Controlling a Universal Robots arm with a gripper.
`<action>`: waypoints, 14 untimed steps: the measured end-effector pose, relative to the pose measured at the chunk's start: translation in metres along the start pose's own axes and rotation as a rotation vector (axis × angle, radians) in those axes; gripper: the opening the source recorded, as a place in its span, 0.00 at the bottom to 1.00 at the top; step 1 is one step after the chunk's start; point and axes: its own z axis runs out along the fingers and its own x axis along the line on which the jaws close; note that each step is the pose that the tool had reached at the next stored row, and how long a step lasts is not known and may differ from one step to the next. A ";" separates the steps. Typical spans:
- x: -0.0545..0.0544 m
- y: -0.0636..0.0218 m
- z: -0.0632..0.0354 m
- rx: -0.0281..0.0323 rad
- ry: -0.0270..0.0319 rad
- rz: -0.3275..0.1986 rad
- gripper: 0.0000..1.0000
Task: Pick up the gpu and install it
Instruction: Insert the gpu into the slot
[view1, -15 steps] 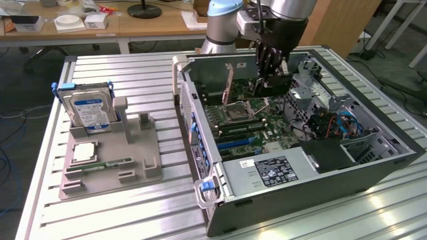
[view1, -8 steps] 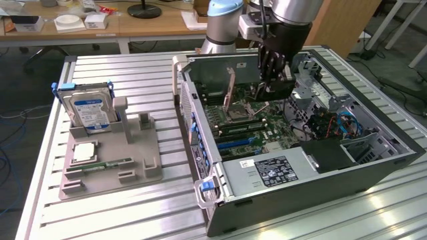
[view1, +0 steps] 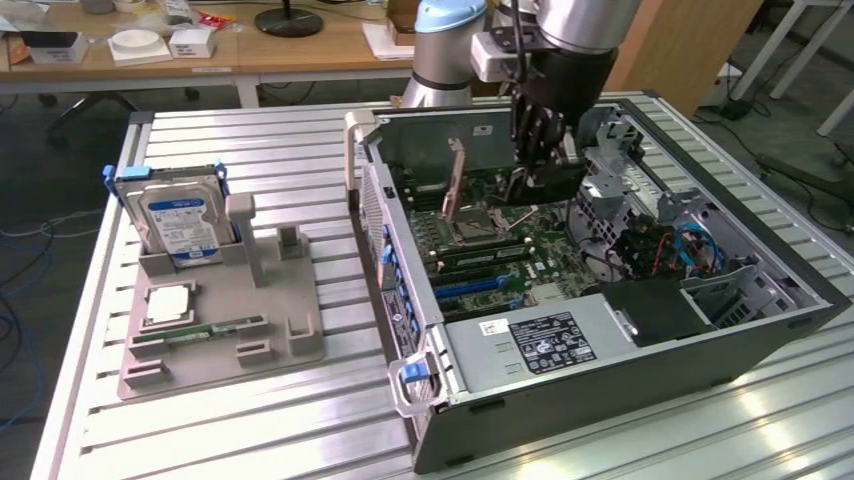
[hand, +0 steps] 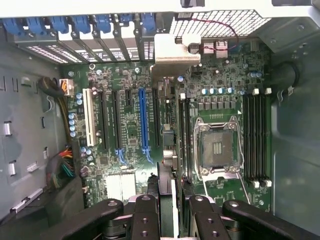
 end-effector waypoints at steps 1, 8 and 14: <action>0.000 0.0003 0.0003 0.0000 0.0000 0.000 0.28; 0.001 0.0029 0.0030 0.0000 0.0003 0.000 0.28; 0.002 0.0100 0.0068 0.0000 0.0005 0.000 0.28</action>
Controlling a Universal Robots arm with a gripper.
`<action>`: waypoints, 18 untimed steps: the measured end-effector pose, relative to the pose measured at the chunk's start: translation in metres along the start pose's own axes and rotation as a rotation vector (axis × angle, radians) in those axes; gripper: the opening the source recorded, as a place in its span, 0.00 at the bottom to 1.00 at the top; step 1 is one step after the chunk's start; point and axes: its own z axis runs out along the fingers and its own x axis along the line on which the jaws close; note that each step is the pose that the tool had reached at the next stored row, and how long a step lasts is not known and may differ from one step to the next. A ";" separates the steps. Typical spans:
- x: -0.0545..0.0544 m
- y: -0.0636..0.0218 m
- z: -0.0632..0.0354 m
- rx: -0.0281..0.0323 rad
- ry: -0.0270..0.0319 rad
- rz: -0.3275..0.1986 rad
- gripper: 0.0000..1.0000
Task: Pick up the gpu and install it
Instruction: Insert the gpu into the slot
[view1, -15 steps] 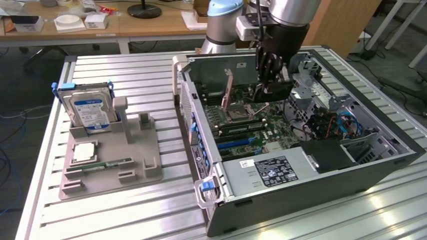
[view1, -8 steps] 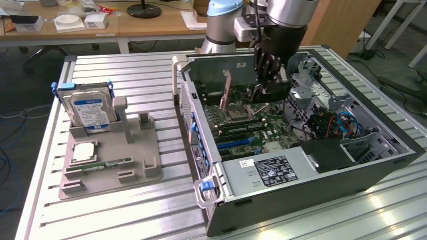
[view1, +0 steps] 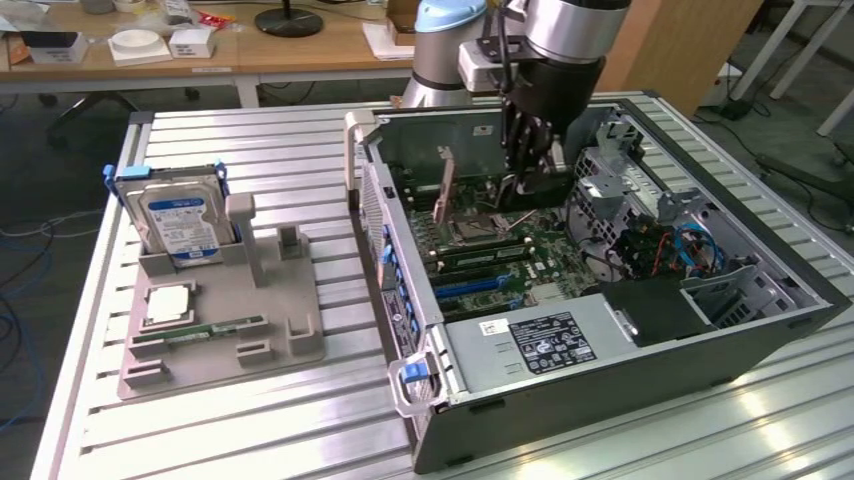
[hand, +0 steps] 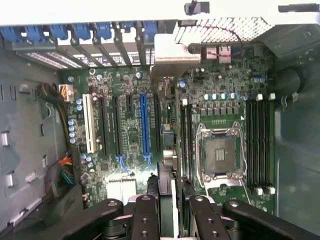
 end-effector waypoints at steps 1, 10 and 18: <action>0.000 0.0023 0.0012 0.0000 -0.0001 0.000 0.28; 0.003 0.0051 0.0166 0.0000 0.0001 0.000 0.28; 0.003 0.0107 0.0295 0.0000 0.0000 0.000 0.28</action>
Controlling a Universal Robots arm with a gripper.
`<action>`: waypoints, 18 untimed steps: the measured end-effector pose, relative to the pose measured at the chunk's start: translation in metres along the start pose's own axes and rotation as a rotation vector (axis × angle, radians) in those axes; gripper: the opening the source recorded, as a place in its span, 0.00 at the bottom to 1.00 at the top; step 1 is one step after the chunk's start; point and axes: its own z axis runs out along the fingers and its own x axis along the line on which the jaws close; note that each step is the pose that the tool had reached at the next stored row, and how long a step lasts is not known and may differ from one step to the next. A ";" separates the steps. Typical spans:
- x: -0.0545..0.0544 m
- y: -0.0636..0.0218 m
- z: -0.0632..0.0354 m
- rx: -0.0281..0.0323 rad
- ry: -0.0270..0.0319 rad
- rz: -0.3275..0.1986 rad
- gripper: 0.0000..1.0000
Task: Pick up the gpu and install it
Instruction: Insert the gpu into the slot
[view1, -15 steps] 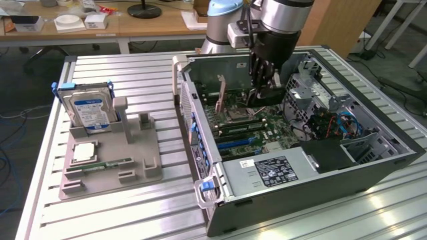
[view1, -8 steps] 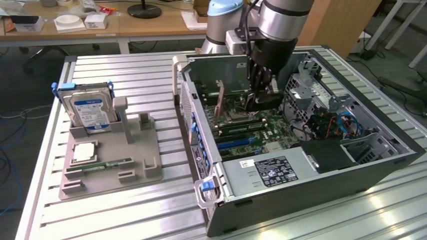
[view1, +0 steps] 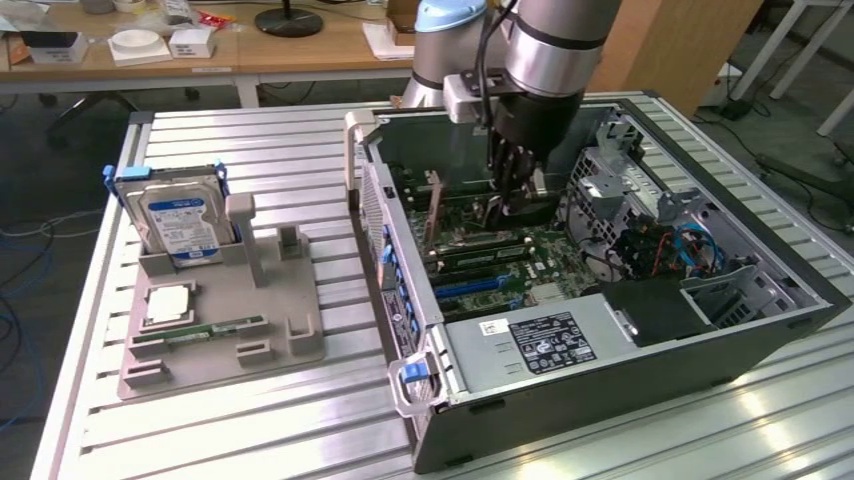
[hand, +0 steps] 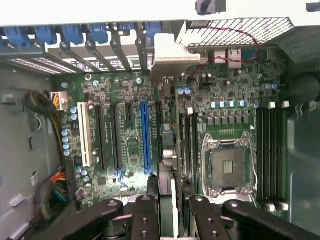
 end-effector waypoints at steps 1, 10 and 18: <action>0.000 0.0000 0.0017 -0.0001 0.0001 0.000 0.28; 0.000 0.0004 0.0083 -0.0038 0.0080 0.000 0.28; 0.001 0.0066 0.0120 -0.0037 0.0083 0.000 0.28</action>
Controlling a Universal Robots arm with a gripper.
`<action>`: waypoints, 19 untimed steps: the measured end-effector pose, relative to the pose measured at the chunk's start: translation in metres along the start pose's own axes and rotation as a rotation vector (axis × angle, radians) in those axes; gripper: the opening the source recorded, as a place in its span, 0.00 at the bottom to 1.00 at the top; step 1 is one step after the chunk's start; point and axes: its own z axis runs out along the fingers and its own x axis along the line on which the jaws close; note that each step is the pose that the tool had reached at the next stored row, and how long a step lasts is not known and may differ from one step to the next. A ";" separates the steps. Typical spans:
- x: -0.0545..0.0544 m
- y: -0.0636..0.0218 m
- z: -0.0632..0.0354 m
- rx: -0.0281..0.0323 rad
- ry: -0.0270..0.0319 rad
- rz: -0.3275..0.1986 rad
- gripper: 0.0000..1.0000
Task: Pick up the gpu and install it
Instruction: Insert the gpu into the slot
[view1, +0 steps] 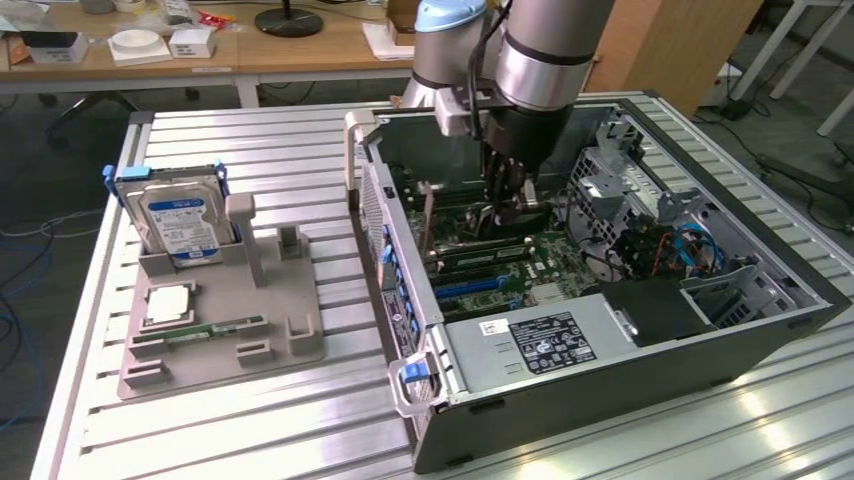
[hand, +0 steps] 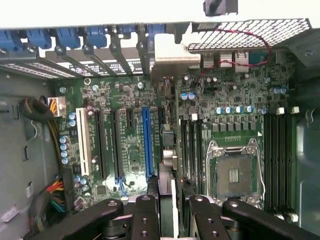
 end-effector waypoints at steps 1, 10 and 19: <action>0.000 0.0001 0.0004 0.0001 0.0003 0.000 0.28; 0.007 -0.0004 0.0022 0.0011 0.0142 0.000 0.28; 0.013 -0.0003 0.0043 0.0024 0.0310 0.000 0.28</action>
